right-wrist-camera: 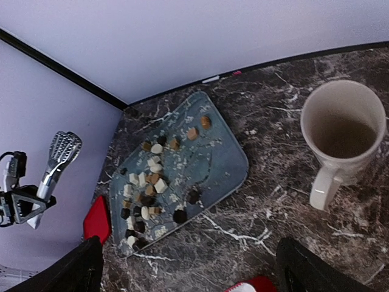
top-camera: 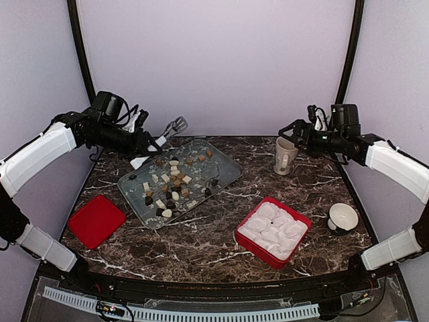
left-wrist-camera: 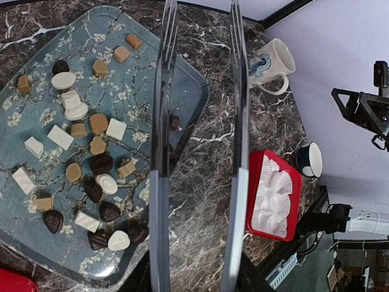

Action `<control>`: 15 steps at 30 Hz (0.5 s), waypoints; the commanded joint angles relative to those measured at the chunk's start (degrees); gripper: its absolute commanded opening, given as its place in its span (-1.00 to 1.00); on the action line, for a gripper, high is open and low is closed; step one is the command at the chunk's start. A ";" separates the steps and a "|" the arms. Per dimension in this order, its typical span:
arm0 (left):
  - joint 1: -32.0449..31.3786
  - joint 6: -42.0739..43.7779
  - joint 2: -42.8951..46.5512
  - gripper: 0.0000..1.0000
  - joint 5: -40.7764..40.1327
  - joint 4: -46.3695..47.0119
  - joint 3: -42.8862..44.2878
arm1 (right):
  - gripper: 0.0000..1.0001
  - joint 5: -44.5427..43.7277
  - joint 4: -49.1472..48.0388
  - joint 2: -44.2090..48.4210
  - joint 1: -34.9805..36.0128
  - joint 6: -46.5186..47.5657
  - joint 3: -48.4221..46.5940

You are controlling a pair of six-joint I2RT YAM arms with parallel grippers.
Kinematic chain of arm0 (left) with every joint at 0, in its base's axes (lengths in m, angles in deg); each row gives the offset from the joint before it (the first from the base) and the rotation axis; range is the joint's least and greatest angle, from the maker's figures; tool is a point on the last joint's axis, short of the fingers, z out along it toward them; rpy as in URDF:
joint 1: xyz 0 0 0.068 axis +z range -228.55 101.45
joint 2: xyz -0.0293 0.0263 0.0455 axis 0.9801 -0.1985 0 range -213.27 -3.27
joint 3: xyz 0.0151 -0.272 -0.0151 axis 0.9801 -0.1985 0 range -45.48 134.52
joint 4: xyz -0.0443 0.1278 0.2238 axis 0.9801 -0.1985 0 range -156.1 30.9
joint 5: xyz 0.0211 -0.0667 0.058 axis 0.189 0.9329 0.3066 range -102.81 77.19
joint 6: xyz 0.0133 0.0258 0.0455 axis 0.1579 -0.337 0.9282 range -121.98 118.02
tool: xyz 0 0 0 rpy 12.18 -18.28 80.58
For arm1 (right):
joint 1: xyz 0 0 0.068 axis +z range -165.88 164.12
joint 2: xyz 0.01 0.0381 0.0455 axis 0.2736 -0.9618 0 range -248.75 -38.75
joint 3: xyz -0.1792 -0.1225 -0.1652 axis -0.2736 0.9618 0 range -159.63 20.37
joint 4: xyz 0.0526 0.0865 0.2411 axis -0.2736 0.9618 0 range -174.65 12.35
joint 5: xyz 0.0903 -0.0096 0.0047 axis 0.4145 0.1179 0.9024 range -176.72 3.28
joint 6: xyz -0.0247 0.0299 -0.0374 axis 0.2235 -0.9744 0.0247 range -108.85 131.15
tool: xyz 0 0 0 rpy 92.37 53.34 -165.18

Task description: Pack the chocolate

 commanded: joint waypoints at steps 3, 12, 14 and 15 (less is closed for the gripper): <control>-0.82 5.65 0.52 -0.26 -2.79 -5.26 -1.66 | 0.99 -10.36 15.04 8.33 0.05 7.80 1.09; -9.51 7.85 -4.96 -0.26 -5.52 -5.09 -2.94 | 1.00 -18.30 18.19 16.66 -0.09 8.83 6.37; -11.03 8.05 -7.33 -0.26 -7.25 -5.23 -1.84 | 1.00 -18.51 19.92 16.97 -0.07 9.40 6.29; -11.93 8.09 -8.33 -0.26 -8.04 -5.22 -1.24 | 1.00 -17.92 21.29 16.50 -0.12 10.46 5.69</control>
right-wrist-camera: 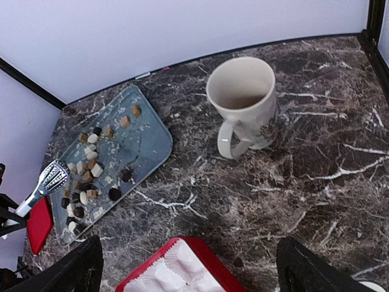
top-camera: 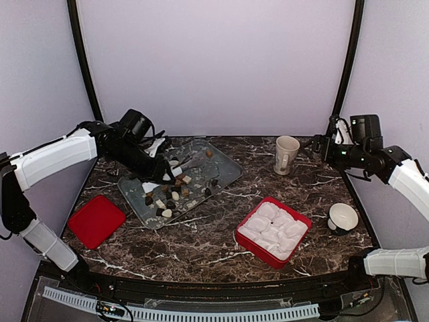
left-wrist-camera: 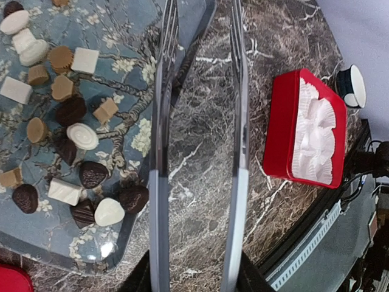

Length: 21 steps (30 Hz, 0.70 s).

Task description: Pack the chocolate

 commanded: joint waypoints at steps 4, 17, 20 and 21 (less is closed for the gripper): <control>-5.11 2.31 -7.03 -0.26 -6.38 -0.57 4.00 | 1.00 -0.73 9.83 -1.81 -0.06 4.97 -1.83; -7.30 5.51 -18.02 -0.28 -11.50 -1.66 11.34 | 0.99 3.82 13.98 -2.14 -0.27 3.55 -1.58; -7.78 6.13 -19.72 -0.28 -12.98 -1.66 12.58 | 1.00 3.63 14.30 -1.62 -0.26 3.39 -1.45; -7.93 6.29 -20.24 -0.29 -13.33 -1.63 12.82 | 1.00 3.68 14.39 -1.52 -0.25 3.28 -1.41</control>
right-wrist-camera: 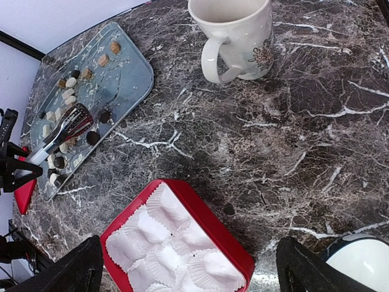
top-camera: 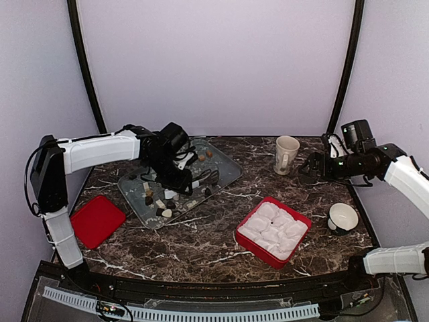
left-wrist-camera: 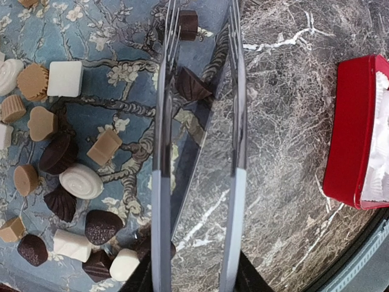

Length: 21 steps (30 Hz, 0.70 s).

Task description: Pack the chocolate

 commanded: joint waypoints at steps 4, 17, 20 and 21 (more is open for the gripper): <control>-1.09 2.12 -2.60 -0.31 -3.40 -0.54 3.33 | 1.00 0.68 0.89 1.45 -0.32 -0.66 -0.60; -1.19 3.32 -6.67 -0.39 -5.88 -1.09 5.25 | 1.00 1.17 1.46 1.76 -0.33 -0.89 -0.04; -1.17 3.14 -7.34 -0.36 -5.88 -1.02 6.11 | 1.00 1.14 1.44 1.91 -0.33 -0.82 0.05; -1.13 3.16 -7.47 -0.36 -5.91 -1.00 6.37 | 0.99 1.13 1.51 1.93 -0.32 -0.86 0.13</control>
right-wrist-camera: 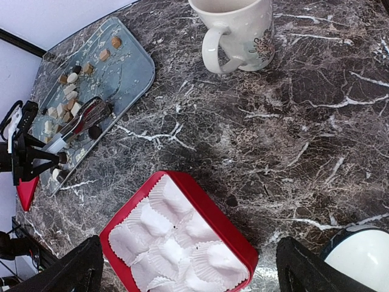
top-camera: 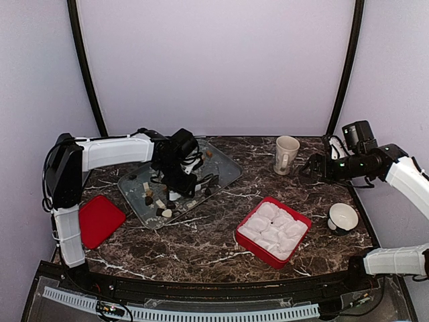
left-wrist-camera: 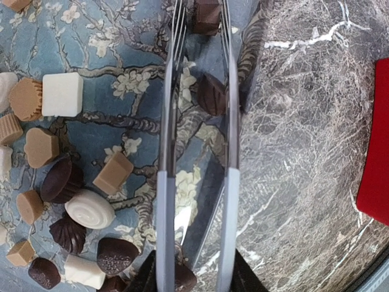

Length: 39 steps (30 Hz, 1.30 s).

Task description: Pack the chocolate

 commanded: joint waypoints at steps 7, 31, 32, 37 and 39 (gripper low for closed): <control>-0.29 0.78 -1.86 -0.54 -1.19 -1.16 4.42 | 1.00 -0.01 0.00 1.93 -0.28 0.02 0.60; -7.24 3.37 13.81 -1.00 11.13 -3.90 4.23 | 1.00 -1.78 -5.38 11.16 -0.47 -1.08 1.17; -8.28 3.66 14.19 -1.00 12.45 -4.18 4.28 | 0.99 -1.45 -5.63 11.66 -0.48 -0.73 1.33; -14.50 4.87 14.25 -1.00 17.77 -4.95 4.24 | 1.00 0.15 -4.62 13.56 -0.48 1.67 1.85; -16.58 4.93 13.48 -1.00 19.39 -5.55 4.51 | 1.00 2.66 -3.04 12.99 -0.43 3.08 1.26</control>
